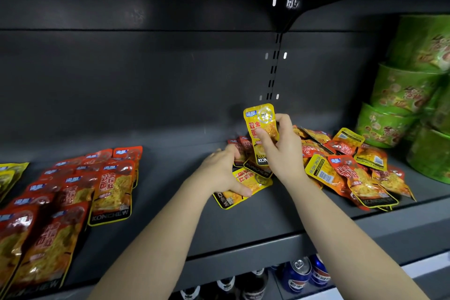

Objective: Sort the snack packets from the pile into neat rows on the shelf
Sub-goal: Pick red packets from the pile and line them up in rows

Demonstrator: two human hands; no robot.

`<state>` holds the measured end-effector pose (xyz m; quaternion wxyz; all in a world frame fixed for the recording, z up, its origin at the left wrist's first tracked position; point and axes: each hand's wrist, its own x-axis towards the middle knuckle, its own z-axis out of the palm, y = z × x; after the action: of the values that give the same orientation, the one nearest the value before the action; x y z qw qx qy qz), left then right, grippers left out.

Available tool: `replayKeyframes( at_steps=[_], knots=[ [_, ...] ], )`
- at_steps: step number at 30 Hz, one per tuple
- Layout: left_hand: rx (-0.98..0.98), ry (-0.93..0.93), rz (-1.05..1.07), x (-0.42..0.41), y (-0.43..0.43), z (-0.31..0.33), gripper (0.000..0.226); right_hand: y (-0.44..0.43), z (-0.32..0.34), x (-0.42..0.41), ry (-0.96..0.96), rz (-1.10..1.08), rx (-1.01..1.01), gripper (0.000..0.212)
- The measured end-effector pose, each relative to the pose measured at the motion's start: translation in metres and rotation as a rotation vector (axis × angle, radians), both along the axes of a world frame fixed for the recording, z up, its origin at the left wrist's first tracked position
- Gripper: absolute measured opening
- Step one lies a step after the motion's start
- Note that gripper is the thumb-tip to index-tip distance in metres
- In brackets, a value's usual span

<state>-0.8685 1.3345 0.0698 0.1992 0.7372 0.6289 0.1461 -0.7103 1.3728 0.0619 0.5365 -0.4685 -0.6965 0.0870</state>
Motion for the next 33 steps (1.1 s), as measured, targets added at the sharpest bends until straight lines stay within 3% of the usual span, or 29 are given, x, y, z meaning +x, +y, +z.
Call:
replayKeyframes(
  at_steps=[5, 9, 15, 21, 33],
  knots=[
    [-0.038, 0.252, 0.082, -0.013, -0.002, 0.017, 0.091, -0.001, 0.001, -0.001, -0.096, 0.03, -0.016, 0.026],
    [0.131, 0.445, 0.227, -0.038, -0.005, 0.03, 0.059, 0.001, 0.009, -0.004, -0.258, 0.031, 0.004, 0.023],
    [0.343, 0.451, 0.315, -0.091, -0.021, 0.042, 0.028, 0.001, 0.027, -0.033, -0.452, 0.028, 0.009, 0.028],
    [0.478, 0.5, 0.433, -0.159, -0.051, 0.047, 0.029, -0.012, 0.042, -0.101, -0.413, 0.098, -0.062, 0.025],
    [0.48, 0.49, 0.592, -0.306, -0.121, 0.054, 0.028, -0.07, 0.043, -0.266, -0.267, 0.341, -0.18, 0.016]
  ],
)
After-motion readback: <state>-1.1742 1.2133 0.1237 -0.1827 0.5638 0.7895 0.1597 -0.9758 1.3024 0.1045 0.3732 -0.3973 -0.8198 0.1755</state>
